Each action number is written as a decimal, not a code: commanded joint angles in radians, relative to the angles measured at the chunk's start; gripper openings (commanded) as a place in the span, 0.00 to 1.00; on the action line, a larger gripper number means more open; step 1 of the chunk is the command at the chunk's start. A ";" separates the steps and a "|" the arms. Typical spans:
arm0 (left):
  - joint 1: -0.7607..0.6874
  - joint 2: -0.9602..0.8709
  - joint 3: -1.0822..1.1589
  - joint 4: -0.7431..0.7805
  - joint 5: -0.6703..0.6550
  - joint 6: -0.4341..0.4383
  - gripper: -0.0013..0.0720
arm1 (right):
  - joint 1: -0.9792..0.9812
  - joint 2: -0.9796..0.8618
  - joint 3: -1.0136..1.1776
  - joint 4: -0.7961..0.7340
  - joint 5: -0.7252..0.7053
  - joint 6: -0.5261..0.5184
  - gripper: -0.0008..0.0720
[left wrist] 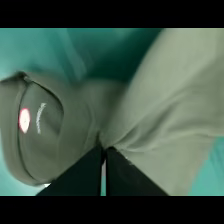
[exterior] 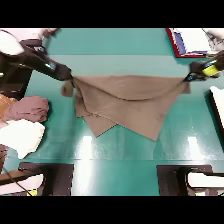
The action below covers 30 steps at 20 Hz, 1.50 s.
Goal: Fold the shirts.
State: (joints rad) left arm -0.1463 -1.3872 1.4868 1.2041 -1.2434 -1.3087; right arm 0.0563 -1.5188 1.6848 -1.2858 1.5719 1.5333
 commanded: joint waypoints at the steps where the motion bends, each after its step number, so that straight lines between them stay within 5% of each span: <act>1: 0.000 -0.182 -0.029 -0.003 0.154 0.011 0.06 | 0.033 -0.160 0.023 -0.018 -0.074 0.003 0.03; 4: 0.000 -0.216 0.064 -0.003 0.242 0.008 0.12 | 0.026 -0.225 0.161 -0.016 -0.075 0.003 0.03; 5: 0.000 -0.216 0.104 -0.003 0.283 0.003 0.46 | 0.018 -0.231 0.200 -0.016 -0.079 0.003 0.03; 6: 0.000 -0.216 0.141 -0.001 0.317 -0.001 0.65 | 0.016 -0.230 0.230 -0.016 -0.090 0.003 0.03; 8: 0.000 -0.216 0.209 0.027 0.370 -0.001 0.65 | 0.000 -0.230 0.286 -0.015 -0.094 0.003 0.06; 10: 0.013 -0.216 0.256 0.065 0.367 -0.027 0.65 | -0.024 -0.230 0.327 -0.011 -0.056 0.004 0.52; 17: 0.180 -0.215 0.208 -0.042 -0.063 -0.078 0.65 | -0.107 -0.054 0.050 0.088 -0.035 -0.026 0.52; 23: 0.166 -0.216 -0.055 -0.176 0.022 -0.026 0.65 | -0.100 0.161 -0.324 0.090 -0.157 -0.043 0.52; 30: 0.165 -0.216 -0.090 -0.266 0.032 0.034 0.64 | -0.100 0.261 -0.484 0.092 -0.193 -0.043 0.52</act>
State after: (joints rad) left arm 0.0193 -1.6024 1.4113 0.9676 -1.2175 -1.2964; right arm -0.0441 -1.2900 1.2583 -1.1969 1.4006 1.4910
